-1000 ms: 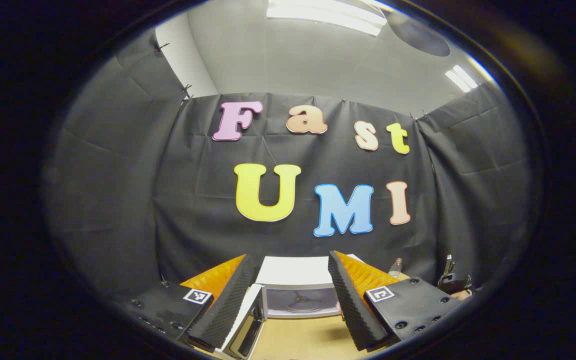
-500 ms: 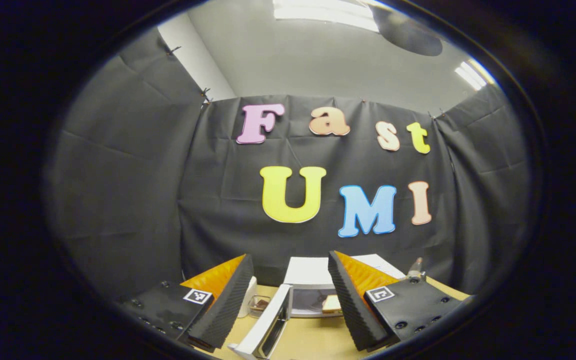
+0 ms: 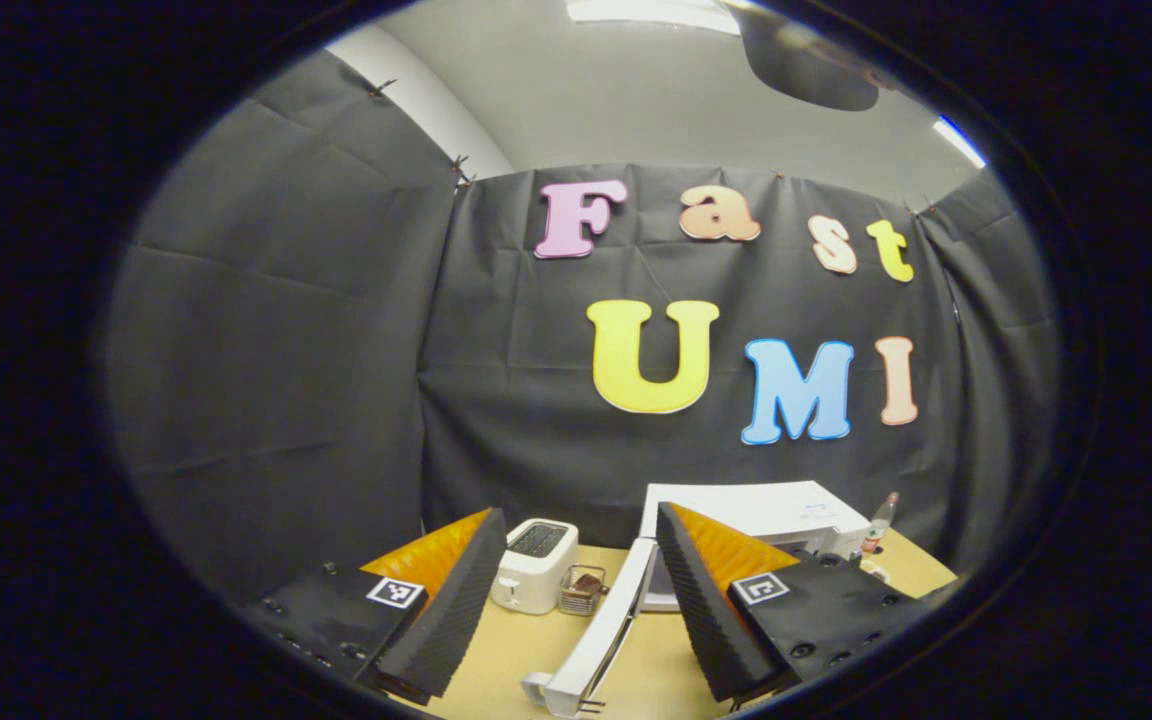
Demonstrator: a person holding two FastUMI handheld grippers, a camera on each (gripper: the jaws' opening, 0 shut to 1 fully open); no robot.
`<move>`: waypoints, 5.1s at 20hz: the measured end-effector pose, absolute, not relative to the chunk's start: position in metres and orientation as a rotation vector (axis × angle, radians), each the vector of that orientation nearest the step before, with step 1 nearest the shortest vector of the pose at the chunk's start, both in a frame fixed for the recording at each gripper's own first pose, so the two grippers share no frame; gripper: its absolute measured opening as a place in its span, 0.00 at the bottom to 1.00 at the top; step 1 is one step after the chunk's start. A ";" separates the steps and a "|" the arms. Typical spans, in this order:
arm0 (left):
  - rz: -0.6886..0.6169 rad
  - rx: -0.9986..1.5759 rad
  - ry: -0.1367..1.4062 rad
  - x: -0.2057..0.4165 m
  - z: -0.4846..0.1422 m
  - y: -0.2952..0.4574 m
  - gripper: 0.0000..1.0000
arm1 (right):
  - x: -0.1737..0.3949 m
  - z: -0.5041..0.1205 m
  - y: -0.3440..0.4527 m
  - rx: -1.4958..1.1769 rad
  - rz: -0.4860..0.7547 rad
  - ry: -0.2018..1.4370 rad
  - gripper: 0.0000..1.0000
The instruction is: Open the microwave oven with the left hand, put the food in, and close the microwave oven.
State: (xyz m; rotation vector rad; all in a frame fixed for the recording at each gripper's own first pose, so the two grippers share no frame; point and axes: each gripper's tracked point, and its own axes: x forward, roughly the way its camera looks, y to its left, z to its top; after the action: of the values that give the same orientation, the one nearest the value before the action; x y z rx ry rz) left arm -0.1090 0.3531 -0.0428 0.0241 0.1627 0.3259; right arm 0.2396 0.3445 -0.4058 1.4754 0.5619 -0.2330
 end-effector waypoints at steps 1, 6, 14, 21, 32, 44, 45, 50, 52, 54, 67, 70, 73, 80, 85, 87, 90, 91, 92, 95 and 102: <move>0.348 0.027 0.168 -0.114 -0.044 0.362 0.96 | 0.246 -0.412 0.346 1.490 -0.258 0.551 0.10; 0.404 0.007 0.187 -0.127 -0.050 0.386 0.96 | 0.269 -0.430 0.355 1.464 -0.329 0.512 0.10; 0.351 0.001 0.162 -0.112 -0.048 0.373 0.96 | 0.256 -0.423 0.355 1.401 -0.334 0.584 0.46; 0.226 -0.003 0.125 -0.080 -0.044 0.325 0.96 | 0.203 -0.379 0.335 0.897 -0.115 0.670 0.97; 0.101 -0.008 0.133 -0.064 -0.066 0.257 0.97 | 0.079 -0.240 0.246 0.196 0.096 0.473 0.97; -0.002 0.024 0.118 -0.046 -0.064 0.206 0.97 | -0.014 -0.064 0.158 -0.104 0.048 0.075 0.96; -0.009 0.023 0.119 -0.046 -0.065 0.204 0.97 | -0.018 -0.058 0.159 -0.090 0.048 0.065 0.97; -0.023 -0.003 0.126 -0.046 -0.065 0.199 0.96 | -0.021 -0.052 0.153 -0.036 0.031 0.063 0.96; -0.034 -0.012 0.132 -0.051 -0.066 0.202 0.95 | -0.021 -0.056 0.153 -0.016 0.028 0.071 0.96; -0.027 -0.012 0.150 -0.055 -0.068 0.213 0.60 | -0.020 -0.058 0.154 0.013 0.027 0.080 0.96; 0.227 -0.020 0.483 -0.185 -0.197 0.435 0.07 | -0.001 -0.048 0.164 -0.006 0.059 0.044 0.96; 0.206 -0.044 0.555 -0.185 -0.237 0.424 0.07 | 0.005 -0.052 0.163 0.007 0.064 0.070 0.97; 0.145 -0.034 0.592 -0.170 -0.257 0.392 0.07 | 0.006 -0.052 0.157 0.021 0.060 0.084 0.97; 0.071 -0.046 0.630 -0.166 -0.263 0.331 0.07 | 0.010 -0.052 0.124 0.020 0.043 0.087 0.96; -0.028 -0.071 0.669 -0.159 -0.266 0.255 0.07 | 0.023 -0.046 0.100 0.029 0.050 0.082 0.96; -0.060 -0.066 0.683 -0.148 -0.270 0.231 0.07 | 0.029 -0.045 0.090 0.028 0.053 0.084 0.96; -0.127 -0.080 0.700 -0.128 -0.273 0.190 0.07 | 0.038 -0.043 0.074 0.024 0.046 0.084 0.96; -0.146 -0.075 0.705 -0.121 -0.276 0.180 0.07 | 0.041 -0.044 0.068 0.024 0.043 0.084 0.96; -0.162 -0.071 0.707 -0.115 -0.277 0.171 0.07 | 0.044 -0.044 0.063 0.025 0.039 0.085 0.97; -0.211 -0.073 0.717 -0.093 -0.282 0.142 0.07 | 0.050 -0.044 0.046 0.017 0.014 0.078 0.97; -0.295 -0.100 0.691 -0.032 -0.285 0.083 0.07 | 0.057 -0.027 0.020 -0.020 -0.021 0.009 0.96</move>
State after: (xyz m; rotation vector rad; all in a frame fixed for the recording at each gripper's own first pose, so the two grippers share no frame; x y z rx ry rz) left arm -0.0316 0.0835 -0.2845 -0.1004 0.6907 -0.2945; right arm 0.0571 0.0204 -0.0274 -0.0202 0.0093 -0.0215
